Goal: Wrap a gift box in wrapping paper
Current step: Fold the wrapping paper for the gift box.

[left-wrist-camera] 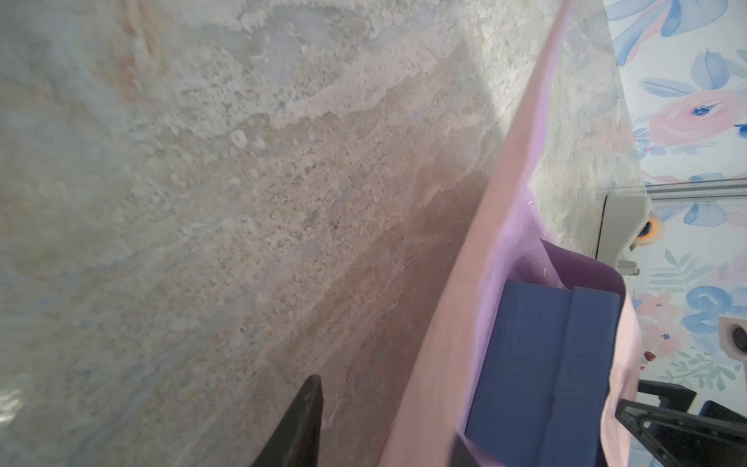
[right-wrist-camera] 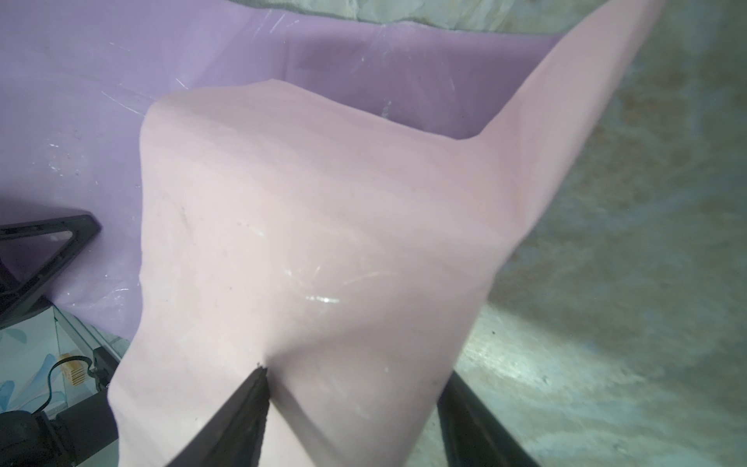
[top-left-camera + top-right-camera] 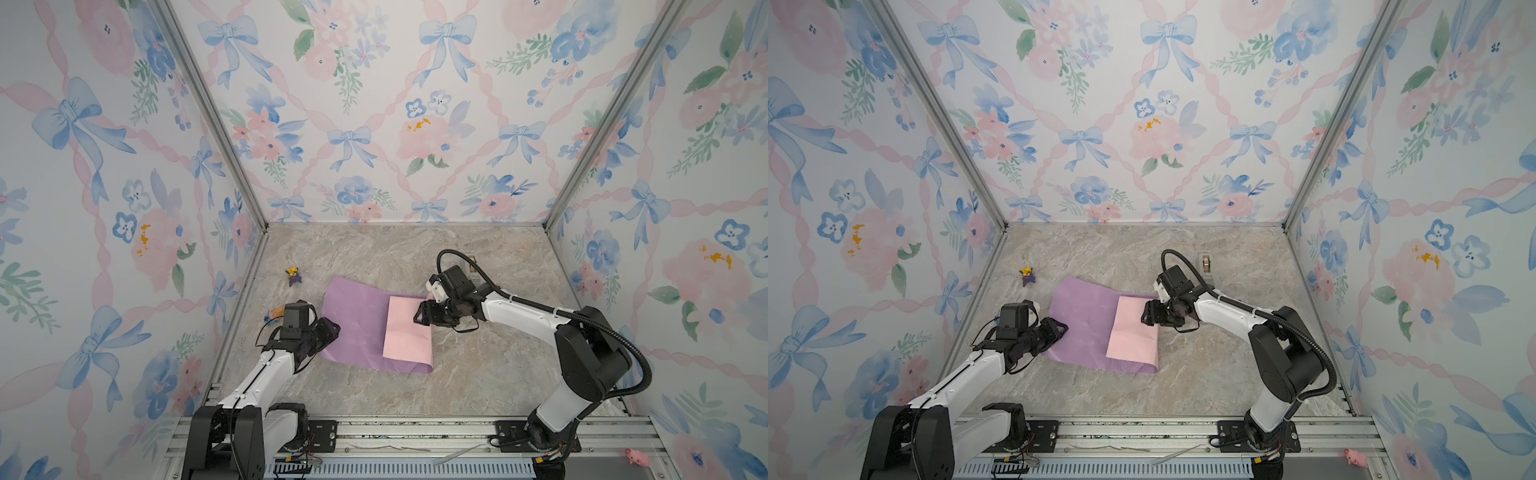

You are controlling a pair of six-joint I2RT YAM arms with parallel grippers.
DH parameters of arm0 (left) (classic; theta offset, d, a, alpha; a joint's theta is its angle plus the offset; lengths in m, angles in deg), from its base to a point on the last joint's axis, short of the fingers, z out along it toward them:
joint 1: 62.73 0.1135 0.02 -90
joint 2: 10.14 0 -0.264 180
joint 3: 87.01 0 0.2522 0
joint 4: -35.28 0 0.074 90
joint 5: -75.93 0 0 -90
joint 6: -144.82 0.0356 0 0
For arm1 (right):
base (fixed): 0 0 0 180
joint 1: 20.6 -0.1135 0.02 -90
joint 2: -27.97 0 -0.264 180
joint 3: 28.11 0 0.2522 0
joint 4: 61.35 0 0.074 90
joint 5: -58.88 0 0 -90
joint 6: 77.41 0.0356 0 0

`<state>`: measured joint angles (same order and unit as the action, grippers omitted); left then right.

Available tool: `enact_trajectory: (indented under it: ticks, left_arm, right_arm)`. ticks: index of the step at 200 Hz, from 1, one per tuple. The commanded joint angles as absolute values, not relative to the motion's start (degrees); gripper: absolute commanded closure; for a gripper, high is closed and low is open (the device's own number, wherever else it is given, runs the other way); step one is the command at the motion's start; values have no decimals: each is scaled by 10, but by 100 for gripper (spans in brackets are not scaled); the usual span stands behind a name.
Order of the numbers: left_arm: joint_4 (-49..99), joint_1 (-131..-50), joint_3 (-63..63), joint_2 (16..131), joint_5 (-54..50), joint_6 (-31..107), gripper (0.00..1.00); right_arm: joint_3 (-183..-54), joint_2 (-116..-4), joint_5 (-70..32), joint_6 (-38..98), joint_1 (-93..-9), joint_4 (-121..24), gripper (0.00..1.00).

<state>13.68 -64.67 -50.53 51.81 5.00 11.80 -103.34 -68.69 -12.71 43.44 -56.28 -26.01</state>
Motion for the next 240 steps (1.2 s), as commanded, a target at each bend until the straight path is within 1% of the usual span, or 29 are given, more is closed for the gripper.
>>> enact_trajectory:
  ticks: [1, 9, 19, 22, 52, 84, 114, 130, 145, 161, 187, 202, 226, 240]
  left_arm:
    - [96, -645, -507, 505, 33, 137, 62]
    - [88, -645, -504, 501, 30, 141, 59]
    - [80, -645, -501, 496, 24, 147, 48]
    - [79, -644, -501, 495, 22, 148, 46]
    - [80, -644, -500, 503, 17, 150, 46]
    - [78, -644, -493, 506, 19, 147, 56]
    - [57, -644, -486, 481, 3, 144, 56]
    - [42, -644, -480, 467, -6, 147, 66]
    - [31, -644, -474, 456, -9, 147, 68]
    - [27, -644, -470, 446, -5, 146, 72]
    - [27, -648, -466, 438, 7, 146, 88]
    - [27, -660, -460, 436, 14, 151, 94]
    - [29, -707, -444, 426, 5, 167, 99]
    - [31, -737, -431, 422, 3, 187, 100]
  right_arm:
    - [-1015, -699, -142, 433, -563, -241, 34]
    - [-1015, -699, -142, 433, -562, -241, 35]
    - [-1015, -699, -140, 433, -563, -245, 35]
    - [-1015, -699, -139, 434, -562, -245, 36]
    - [-1017, -703, -135, 433, -562, -245, 36]
    - [-1014, -699, -135, 433, -562, -247, 38]
    - [-1009, -698, -135, 436, -563, -251, 39]
    - [-1008, -699, -132, 436, -563, -251, 40]
    - [-1008, -699, -133, 436, -563, -250, 40]
    - [-1008, -699, -134, 436, -563, -249, 41]
    - [-1005, -698, -135, 438, -563, -250, 42]
    - [-1005, -698, -134, 441, -562, -254, 42]
    - [-1005, -698, -131, 443, -564, -261, 43]
    - [-1005, -699, -131, 443, -564, -261, 43]
